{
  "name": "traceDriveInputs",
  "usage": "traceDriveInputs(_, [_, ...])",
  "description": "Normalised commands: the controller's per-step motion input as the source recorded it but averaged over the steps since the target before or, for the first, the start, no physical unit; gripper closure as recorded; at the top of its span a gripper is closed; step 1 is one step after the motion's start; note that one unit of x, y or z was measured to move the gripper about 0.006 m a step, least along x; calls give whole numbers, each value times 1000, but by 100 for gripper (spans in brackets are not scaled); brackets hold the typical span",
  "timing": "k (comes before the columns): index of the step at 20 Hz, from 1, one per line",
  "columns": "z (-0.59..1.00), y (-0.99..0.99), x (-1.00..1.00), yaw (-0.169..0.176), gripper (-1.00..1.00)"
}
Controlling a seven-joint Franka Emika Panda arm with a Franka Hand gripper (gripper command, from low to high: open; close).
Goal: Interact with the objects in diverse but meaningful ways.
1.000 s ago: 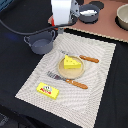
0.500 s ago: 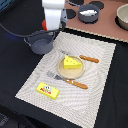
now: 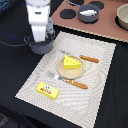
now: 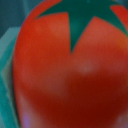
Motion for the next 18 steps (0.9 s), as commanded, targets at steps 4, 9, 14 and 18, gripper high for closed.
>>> traceDriveInputs(4, [992,19,-10,-28,-100])
traceDriveInputs(9, [1000,17,0,-16,-100])
traceDriveInputs(14, [1000,20,0,-15,-100])
traceDriveInputs(18, [800,-2,70,-11,-100])
